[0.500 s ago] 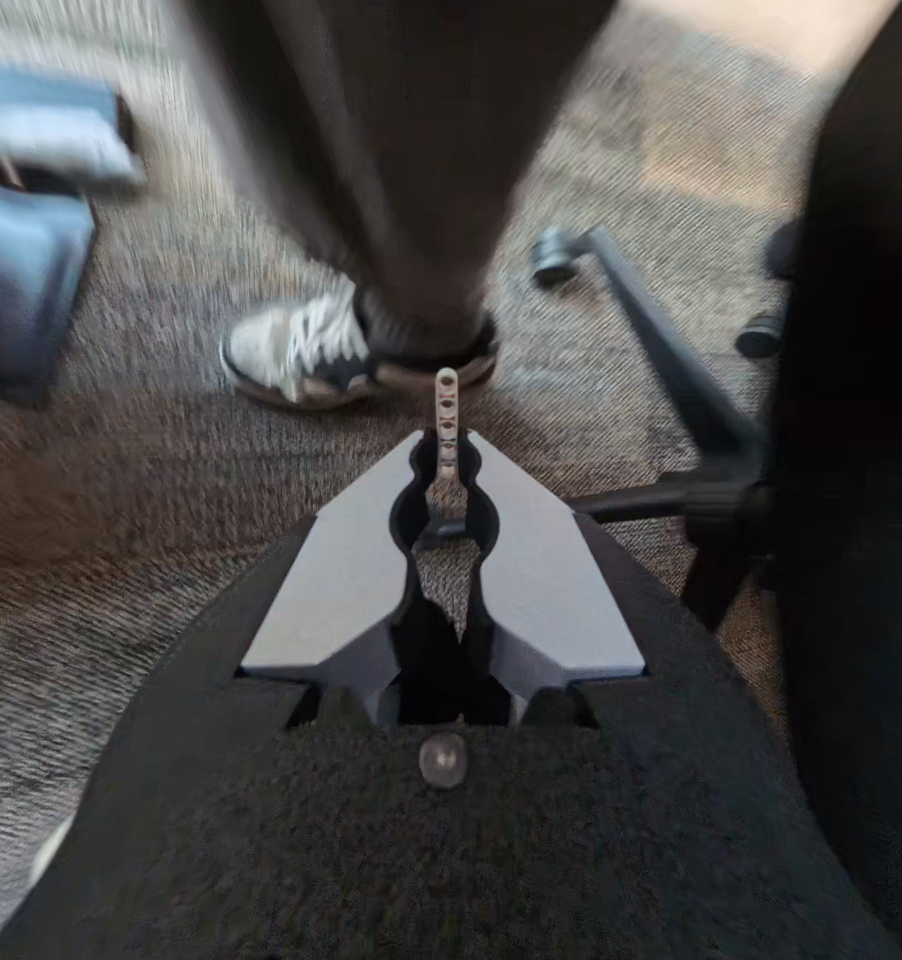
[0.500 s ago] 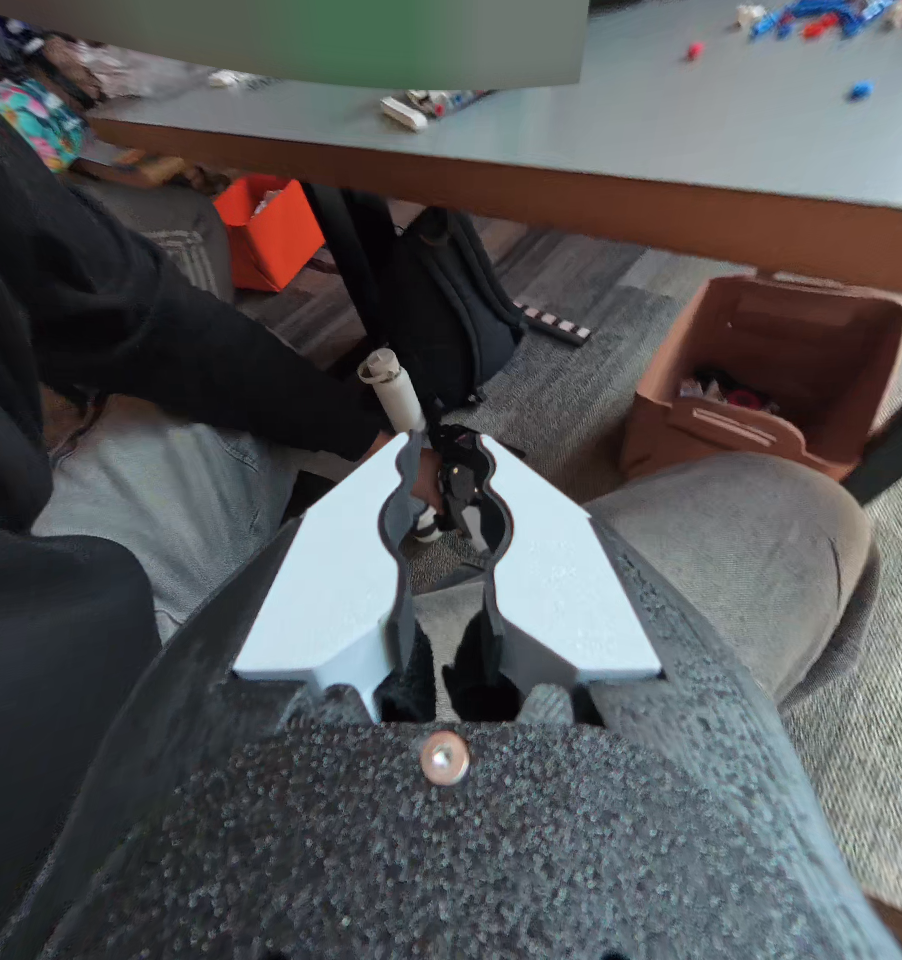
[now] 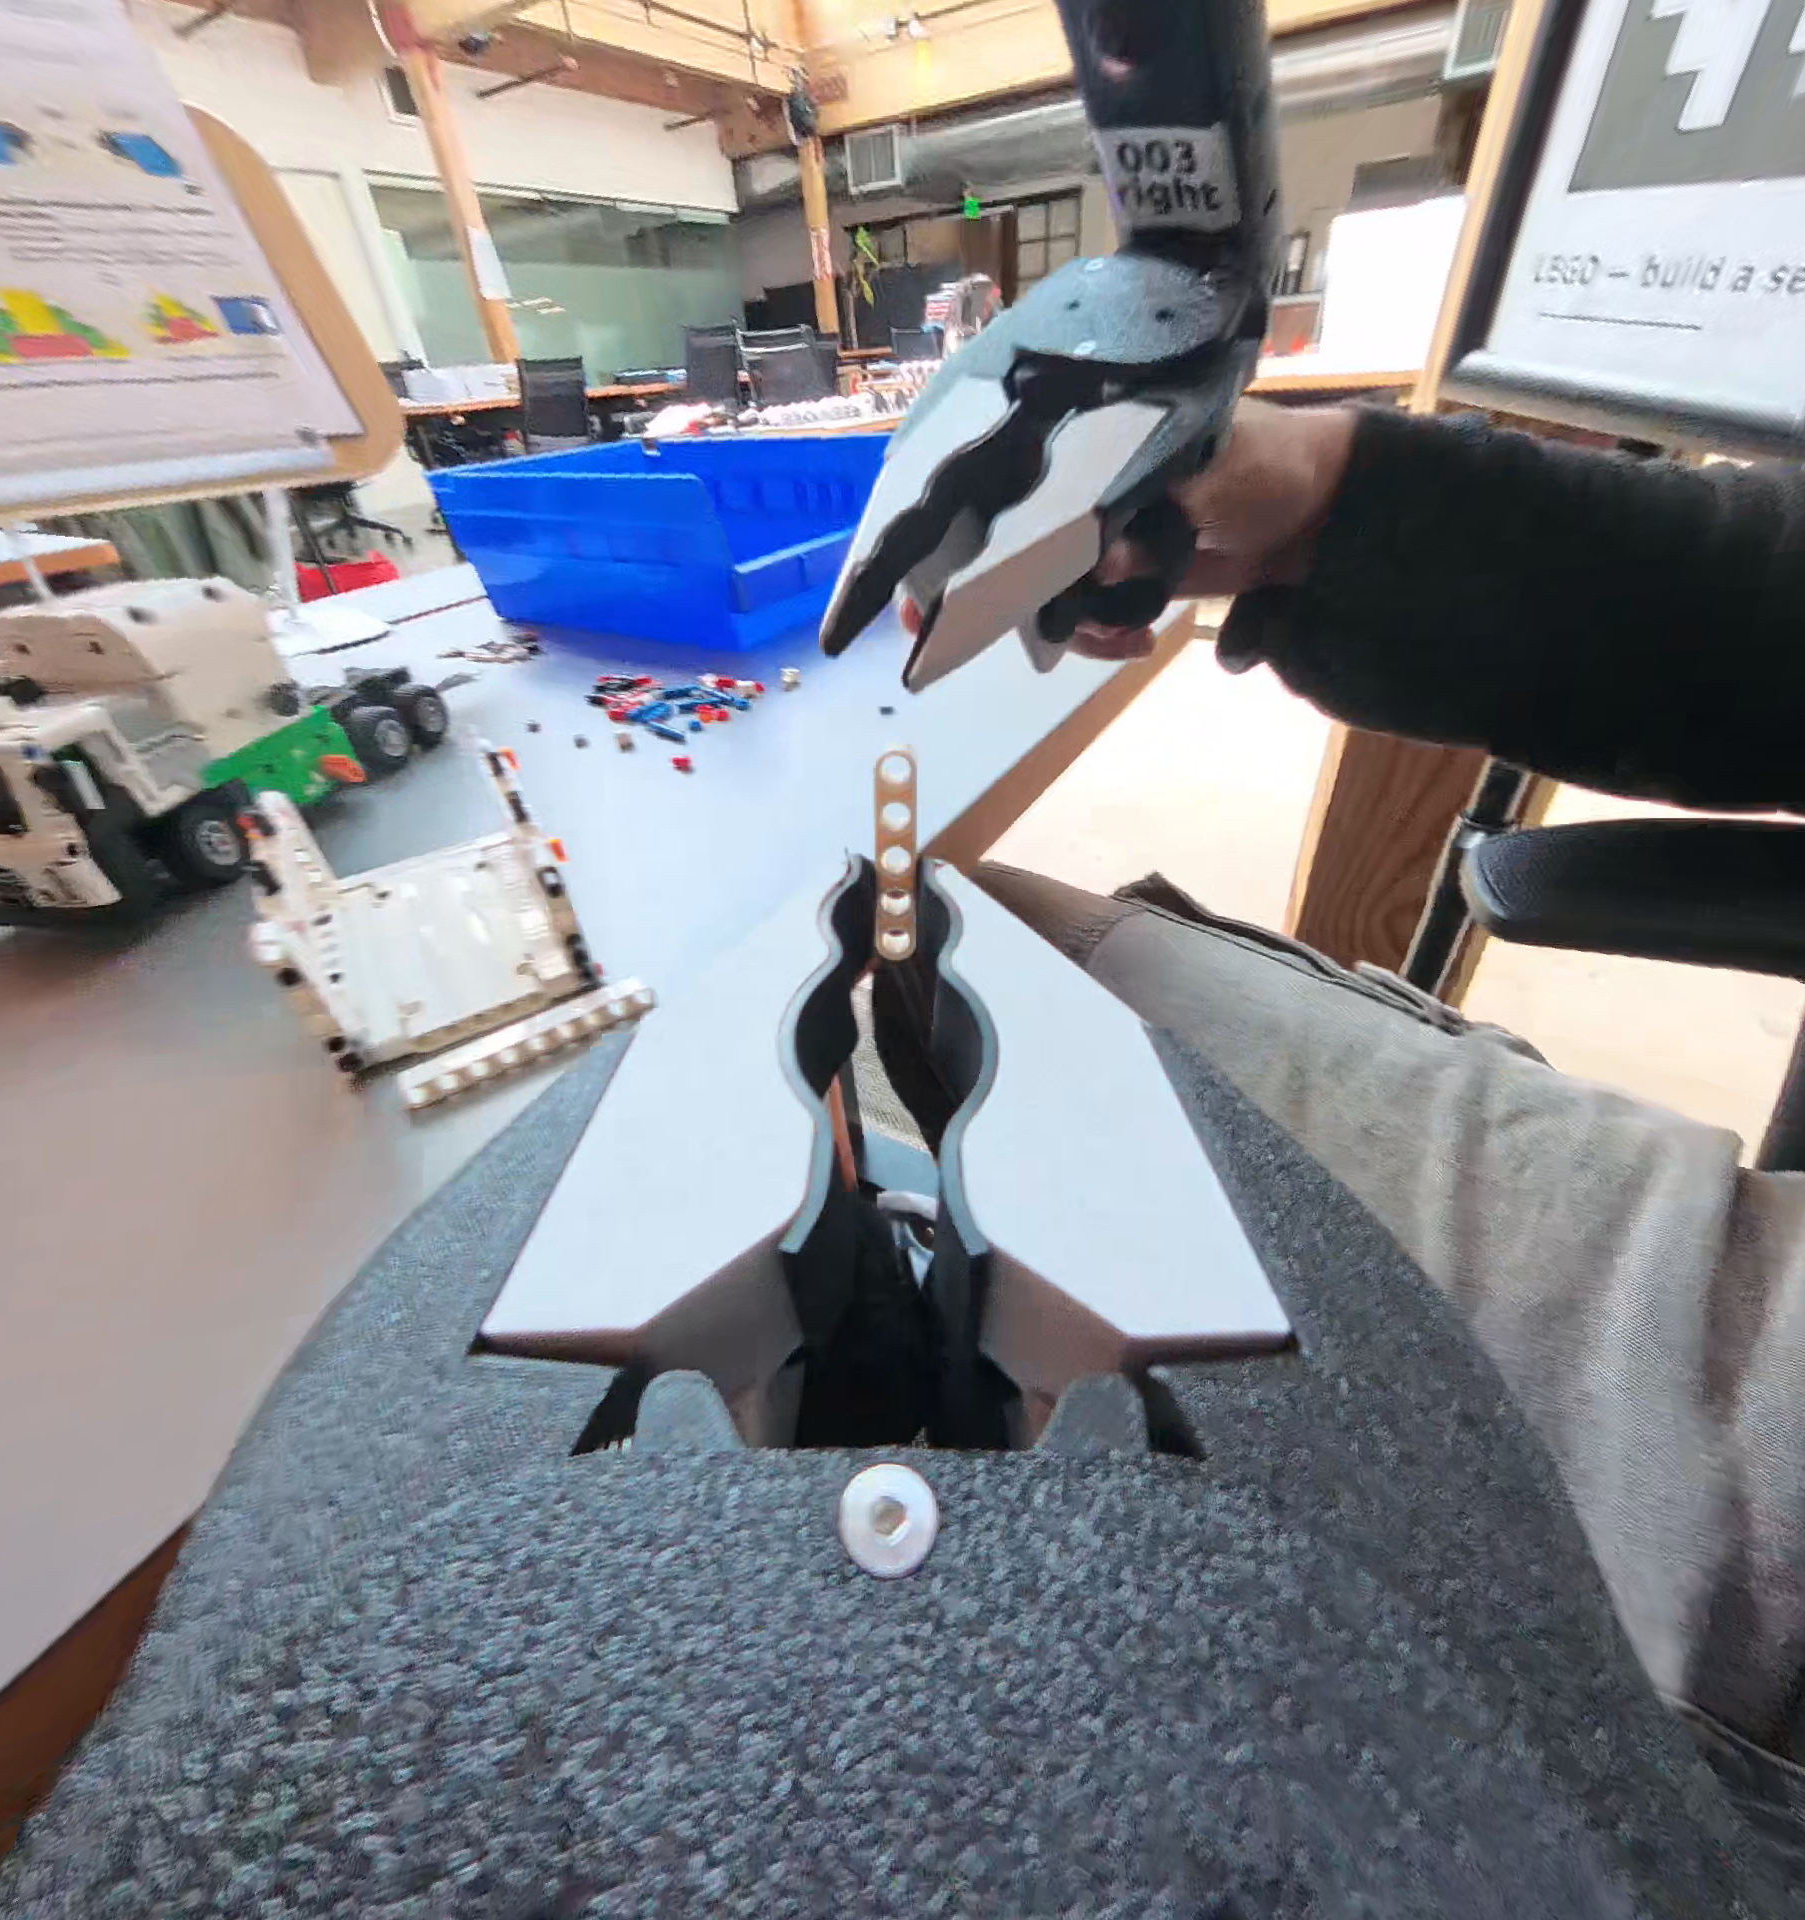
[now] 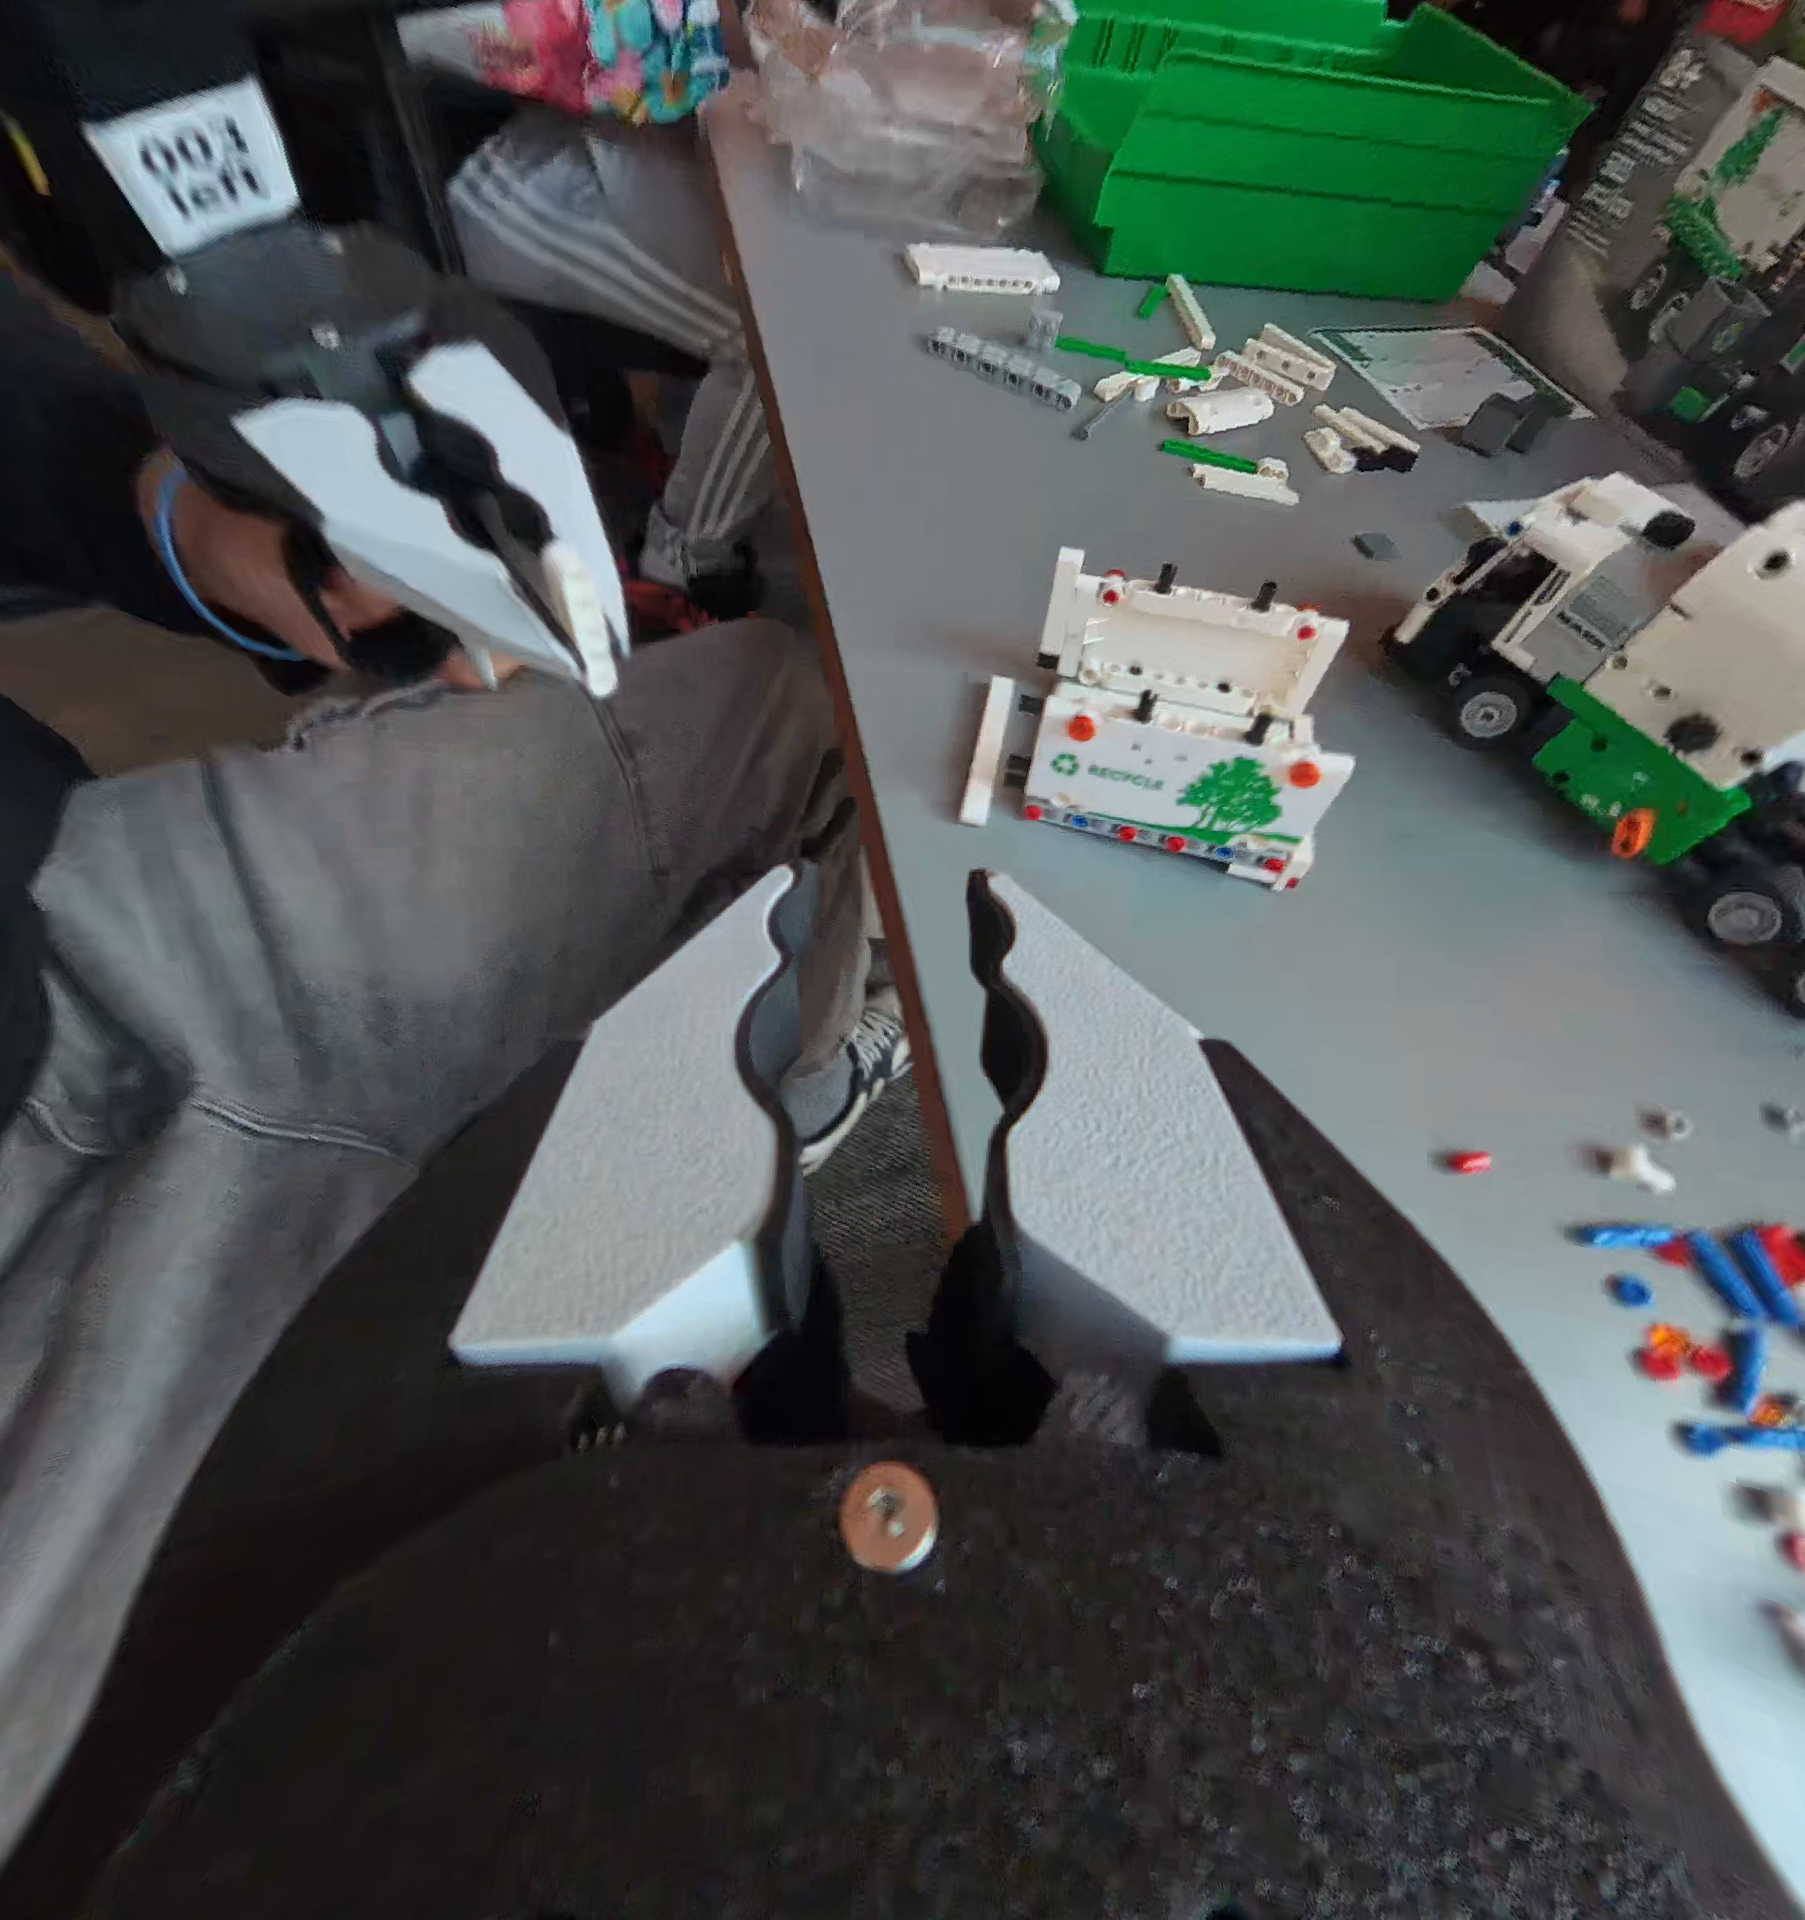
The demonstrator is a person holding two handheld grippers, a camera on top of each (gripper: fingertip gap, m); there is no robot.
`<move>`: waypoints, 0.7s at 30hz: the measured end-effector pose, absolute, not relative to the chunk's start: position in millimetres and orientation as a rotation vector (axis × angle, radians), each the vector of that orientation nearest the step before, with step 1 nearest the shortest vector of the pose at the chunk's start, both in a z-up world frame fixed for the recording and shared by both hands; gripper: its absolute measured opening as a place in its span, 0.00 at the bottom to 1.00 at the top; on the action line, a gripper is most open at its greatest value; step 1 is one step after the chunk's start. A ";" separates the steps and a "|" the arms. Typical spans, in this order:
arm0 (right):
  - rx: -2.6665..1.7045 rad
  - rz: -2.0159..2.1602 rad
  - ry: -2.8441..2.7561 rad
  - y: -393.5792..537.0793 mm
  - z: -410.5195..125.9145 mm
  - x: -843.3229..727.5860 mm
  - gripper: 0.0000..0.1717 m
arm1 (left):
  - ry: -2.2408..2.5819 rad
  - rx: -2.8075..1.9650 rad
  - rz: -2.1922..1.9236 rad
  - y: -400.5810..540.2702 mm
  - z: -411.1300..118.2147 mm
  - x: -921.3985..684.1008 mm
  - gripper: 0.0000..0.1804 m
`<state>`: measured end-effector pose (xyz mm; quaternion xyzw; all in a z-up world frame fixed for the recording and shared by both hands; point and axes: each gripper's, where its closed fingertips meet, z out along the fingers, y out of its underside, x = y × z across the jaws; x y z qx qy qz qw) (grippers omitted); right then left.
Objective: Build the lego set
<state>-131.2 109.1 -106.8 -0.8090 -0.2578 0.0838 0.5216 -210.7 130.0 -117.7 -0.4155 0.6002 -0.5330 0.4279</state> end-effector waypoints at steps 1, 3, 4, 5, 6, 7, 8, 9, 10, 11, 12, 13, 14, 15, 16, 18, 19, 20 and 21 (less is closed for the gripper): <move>-1.959 0.203 -0.680 122.6 -108.1 -124.3 0.16 | 1.476 -1.042 -1.323 140.8 -113.2 -210.6 0.03; -2.020 0.250 -0.783 146.6 -108.3 -112.4 0.15 | 1.445 -1.064 -1.299 160.5 -108.7 -208.2 0.03; -2.044 0.291 -0.862 155.3 -109.3 -108.6 0.17 | 1.432 -1.084 -1.299 168.8 -108.8 -206.6 0.03; -2.051 0.321 -0.949 162.8 -108.7 -105.6 0.18 | 1.413 -1.103 -1.310 176.2 -109.0 -205.4 0.03; -2.050 0.328 -1.032 170.1 -108.2 -102.7 0.19 | 1.402 -1.116 -1.329 181.3 -110.2 -204.3 0.03; -2.051 0.304 -1.119 177.2 -109.4 -99.7 0.19 | 1.406 -1.132 -1.338 185.7 -113.7 -203.0 0.03; -2.045 0.258 -1.204 185.1 -111.4 -96.7 0.20 | 1.412 -1.150 -1.327 190.7 -118.4 -201.5 0.03; -2.030 0.215 -1.281 193.0 -113.8 -95.2 0.20 | 1.420 -1.160 -1.313 195.0 -122.8 -200.1 0.03; -2.014 0.197 -1.341 200.5 -116.3 -95.7 0.20 | 1.434 -1.171 -1.300 198.7 -127.3 -198.8 0.03; -2.004 0.220 -1.383 206.5 -119.3 -99.4 0.21 | 1.440 -1.188 -1.288 202.8 -130.9 -197.6 0.03; -2.005 0.272 -1.416 209.8 -123.0 -105.0 0.21 | 1.442 -1.205 -1.290 206.1 -133.3 -196.5 0.03; -2.002 0.312 -1.455 212.2 -127.6 -109.7 0.22 | 1.453 -1.222 -1.307 207.3 -135.4 -195.4 0.03; -1.997 0.342 -1.504 212.6 -133.3 -113.3 0.22 | 1.465 -1.238 -1.319 208.6 -137.1 -194.1 0.03; -1.989 0.350 -1.559 212.9 -139.8 -114.6 0.23 | 1.475 -1.246 -1.322 209.8 -138.2 -192.9 0.03; -1.978 0.341 -1.612 214.6 -145.4 -114.6 0.24 | 1.495 -1.249 -1.321 209.8 -139.7 -191.5 0.03; -1.969 0.317 -1.716 219.0 -155.4 -111.9 0.23 | 1.531 -1.252 -1.302 211.2 -142.5 -187.6 0.03; -1.976 0.323 -1.756 221.0 -159.6 -111.3 0.21 | 1.549 -1.252 -1.291 211.9 -143.6 -185.4 0.03; -1.982 0.329 -1.783 223.8 -162.8 -111.4 0.17 | 1.560 -1.257 -1.273 214.0 -144.4 -183.0 0.03; -1.966 0.339 -1.803 226.7 -163.1 -113.6 0.15 | 1.561 -1.264 -1.253 217.2 -144.0 -180.8 0.03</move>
